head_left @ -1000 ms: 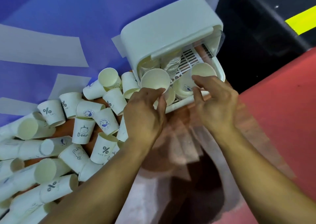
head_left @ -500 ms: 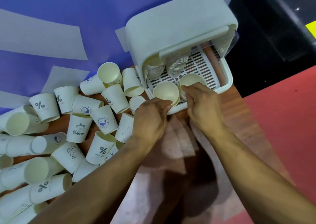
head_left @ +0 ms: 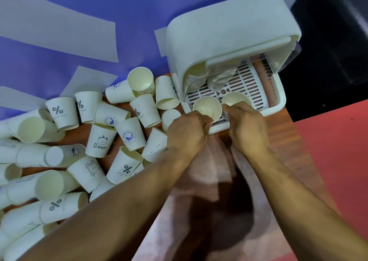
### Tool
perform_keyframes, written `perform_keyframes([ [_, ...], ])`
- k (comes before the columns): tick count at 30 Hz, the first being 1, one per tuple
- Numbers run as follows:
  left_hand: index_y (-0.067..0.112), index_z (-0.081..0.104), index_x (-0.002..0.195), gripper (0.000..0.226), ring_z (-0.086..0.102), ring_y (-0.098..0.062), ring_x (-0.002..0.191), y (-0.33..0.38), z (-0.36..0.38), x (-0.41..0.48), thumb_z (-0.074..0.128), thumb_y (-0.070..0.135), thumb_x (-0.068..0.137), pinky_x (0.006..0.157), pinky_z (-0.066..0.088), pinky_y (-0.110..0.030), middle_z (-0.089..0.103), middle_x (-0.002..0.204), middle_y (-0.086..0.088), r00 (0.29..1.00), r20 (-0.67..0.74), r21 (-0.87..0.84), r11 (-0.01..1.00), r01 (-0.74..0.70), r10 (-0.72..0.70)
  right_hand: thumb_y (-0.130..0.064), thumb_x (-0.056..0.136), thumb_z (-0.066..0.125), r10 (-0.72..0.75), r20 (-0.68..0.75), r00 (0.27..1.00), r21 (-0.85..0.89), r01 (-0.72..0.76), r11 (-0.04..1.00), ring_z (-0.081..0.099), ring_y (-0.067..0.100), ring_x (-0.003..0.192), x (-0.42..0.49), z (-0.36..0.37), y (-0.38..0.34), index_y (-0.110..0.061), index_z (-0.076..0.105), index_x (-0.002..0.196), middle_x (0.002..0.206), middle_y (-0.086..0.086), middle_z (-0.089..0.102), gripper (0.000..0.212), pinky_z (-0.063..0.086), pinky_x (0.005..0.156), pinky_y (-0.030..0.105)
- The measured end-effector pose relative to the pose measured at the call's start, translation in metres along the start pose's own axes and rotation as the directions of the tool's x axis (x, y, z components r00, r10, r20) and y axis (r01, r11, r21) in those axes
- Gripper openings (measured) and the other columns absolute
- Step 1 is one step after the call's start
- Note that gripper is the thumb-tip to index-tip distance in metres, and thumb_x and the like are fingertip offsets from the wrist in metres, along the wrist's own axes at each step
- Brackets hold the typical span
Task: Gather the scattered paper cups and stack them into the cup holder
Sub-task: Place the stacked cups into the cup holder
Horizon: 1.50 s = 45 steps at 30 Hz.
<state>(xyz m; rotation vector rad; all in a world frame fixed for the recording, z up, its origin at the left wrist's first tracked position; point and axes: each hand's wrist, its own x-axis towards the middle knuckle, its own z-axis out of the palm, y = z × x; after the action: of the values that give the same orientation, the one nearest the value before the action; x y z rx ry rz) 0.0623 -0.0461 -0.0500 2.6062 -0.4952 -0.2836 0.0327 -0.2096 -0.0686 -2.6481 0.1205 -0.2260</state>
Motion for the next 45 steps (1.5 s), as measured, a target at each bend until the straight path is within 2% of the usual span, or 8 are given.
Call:
perform_keyframes([
  [6,0.028,0.069,0.117,0.025,0.061,-0.023,0.104,-0.002,0.002,-0.004,0.058,0.032,0.095,0.080,0.051,-0.036,0.065,0.119,0.004,0.999,0.036,-0.029,0.999,-0.033,0.034,0.003,0.085,0.060,0.000,-0.067,0.998,0.002,0.000,1.000,0.063,0.037,0.081,-0.001,-0.004,-0.007,-0.006,0.070,0.110,0.097,0.015,0.065,0.028,0.050,0.063,0.034],
  [10,0.025,0.063,0.125,0.036,0.058,-0.016,0.112,-0.014,-0.008,-0.018,0.066,0.030,0.089,0.082,0.051,-0.031,0.056,0.128,0.007,0.994,-0.063,-0.122,0.988,-0.093,0.085,0.001,0.084,0.060,0.004,-0.188,0.982,0.071,0.010,0.997,0.062,0.033,0.093,-0.005,-0.015,-0.024,-0.007,0.066,0.116,0.105,0.013,0.063,0.034,0.048,0.073,0.034],
  [15,0.027,0.064,0.121,0.035,0.059,-0.014,0.106,-0.035,-0.035,-0.049,0.068,0.034,0.087,0.078,0.054,-0.034,0.057,0.123,0.006,0.988,-0.155,-0.141,0.990,-0.010,-0.012,-0.006,0.085,0.063,-0.007,-0.234,0.972,0.184,0.051,0.982,0.064,0.026,0.093,-0.015,-0.028,-0.062,-0.008,0.067,0.118,0.105,0.010,0.065,0.034,0.047,0.080,0.027],
  [19,0.026,0.065,0.118,0.033,0.055,-0.005,0.084,-0.064,-0.056,-0.087,0.069,0.036,0.087,0.071,0.050,-0.030,0.060,0.116,0.006,0.971,-0.217,-0.161,0.985,0.069,-0.103,-0.010,0.084,0.065,-0.091,-0.181,0.979,0.259,0.137,0.956,0.065,0.023,0.084,-0.021,-0.023,-0.108,-0.008,0.069,0.112,0.100,0.008,0.066,0.029,0.052,0.076,0.032],
  [22,0.025,0.067,0.114,0.029,0.043,0.001,0.073,-0.088,-0.074,-0.120,0.069,0.036,0.087,0.067,0.042,-0.024,0.062,0.111,0.005,0.947,-0.269,-0.146,0.979,0.141,-0.177,-0.015,0.085,0.065,-0.110,-0.064,0.992,0.304,0.124,0.944,0.063,0.014,0.083,-0.025,-0.009,-0.143,-0.014,0.068,0.113,0.100,0.001,0.067,0.027,0.046,0.075,0.023],
  [32,0.030,0.066,0.116,0.031,0.060,-0.017,0.095,-0.161,-0.097,-0.225,0.070,0.037,0.086,0.076,0.047,-0.031,0.062,0.109,0.005,0.752,-0.226,-0.272,0.781,0.562,-0.619,-0.020,0.083,0.070,-0.211,0.254,0.944,0.187,0.166,0.968,0.065,0.016,0.081,-0.060,0.060,-0.223,-0.017,0.069,0.109,0.096,-0.001,0.068,0.026,0.037,0.066,0.023],
  [37,0.031,0.063,0.119,0.036,0.061,-0.018,0.105,-0.182,-0.078,-0.236,0.067,0.042,0.085,0.087,0.050,-0.036,0.064,0.117,0.005,0.741,-0.091,-0.316,0.725,0.612,-0.665,-0.022,0.082,0.070,-0.121,0.290,0.949,0.039,0.115,0.993,0.065,0.026,0.085,-0.075,0.071,-0.216,-0.013,0.068,0.106,0.098,0.008,0.068,0.026,0.035,0.067,0.023],
  [45,0.029,0.061,0.115,0.029,0.063,-0.022,0.096,-0.187,-0.064,-0.221,0.064,0.037,0.088,0.074,0.047,-0.032,0.065,0.108,0.001,0.785,-0.025,-0.300,0.753,0.585,-0.620,-0.033,0.085,0.065,0.139,0.363,0.921,-0.182,-0.076,0.980,0.064,0.030,0.095,-0.085,0.072,-0.213,-0.016,0.064,0.113,0.101,0.006,0.069,0.033,0.045,0.071,0.032],
])
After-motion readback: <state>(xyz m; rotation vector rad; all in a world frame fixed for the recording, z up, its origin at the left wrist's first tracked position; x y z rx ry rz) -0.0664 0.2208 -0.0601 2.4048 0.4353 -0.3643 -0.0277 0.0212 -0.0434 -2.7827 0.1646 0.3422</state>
